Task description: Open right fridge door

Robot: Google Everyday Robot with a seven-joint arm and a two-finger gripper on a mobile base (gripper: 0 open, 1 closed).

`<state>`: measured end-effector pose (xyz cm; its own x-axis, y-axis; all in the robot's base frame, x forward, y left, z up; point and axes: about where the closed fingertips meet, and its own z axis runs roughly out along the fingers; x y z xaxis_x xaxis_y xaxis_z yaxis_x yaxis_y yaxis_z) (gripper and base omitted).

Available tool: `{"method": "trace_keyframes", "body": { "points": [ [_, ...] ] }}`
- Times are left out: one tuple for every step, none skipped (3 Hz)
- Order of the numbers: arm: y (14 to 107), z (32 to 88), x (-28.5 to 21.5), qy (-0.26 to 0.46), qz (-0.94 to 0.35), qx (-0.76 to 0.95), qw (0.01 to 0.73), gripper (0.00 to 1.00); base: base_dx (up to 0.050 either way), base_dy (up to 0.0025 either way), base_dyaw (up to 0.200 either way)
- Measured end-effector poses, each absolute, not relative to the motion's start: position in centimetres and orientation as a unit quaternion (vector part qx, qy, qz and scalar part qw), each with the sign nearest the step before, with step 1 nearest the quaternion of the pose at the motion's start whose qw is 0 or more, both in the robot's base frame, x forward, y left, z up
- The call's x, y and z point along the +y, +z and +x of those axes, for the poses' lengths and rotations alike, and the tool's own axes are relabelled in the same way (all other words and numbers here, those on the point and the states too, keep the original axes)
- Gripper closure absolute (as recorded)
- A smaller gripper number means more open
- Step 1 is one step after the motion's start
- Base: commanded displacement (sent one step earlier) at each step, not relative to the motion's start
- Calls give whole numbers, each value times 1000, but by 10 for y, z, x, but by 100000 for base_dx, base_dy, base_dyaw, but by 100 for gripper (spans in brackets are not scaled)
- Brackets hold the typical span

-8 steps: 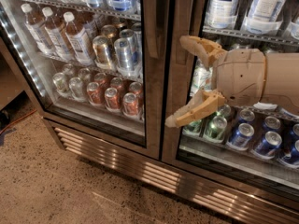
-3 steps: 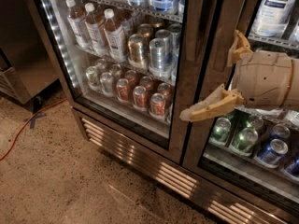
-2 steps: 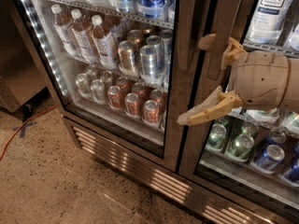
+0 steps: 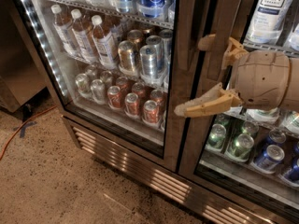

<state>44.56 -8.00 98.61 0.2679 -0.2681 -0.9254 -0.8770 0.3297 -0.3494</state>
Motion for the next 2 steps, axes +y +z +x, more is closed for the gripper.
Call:
{"method": "trace_keyframes", "body": {
  "points": [
    [986, 446, -80, 253, -521, 550, 602, 39, 0, 0, 0],
    [986, 446, -80, 253, -521, 550, 602, 61, 0, 0, 0]
  ]
}}
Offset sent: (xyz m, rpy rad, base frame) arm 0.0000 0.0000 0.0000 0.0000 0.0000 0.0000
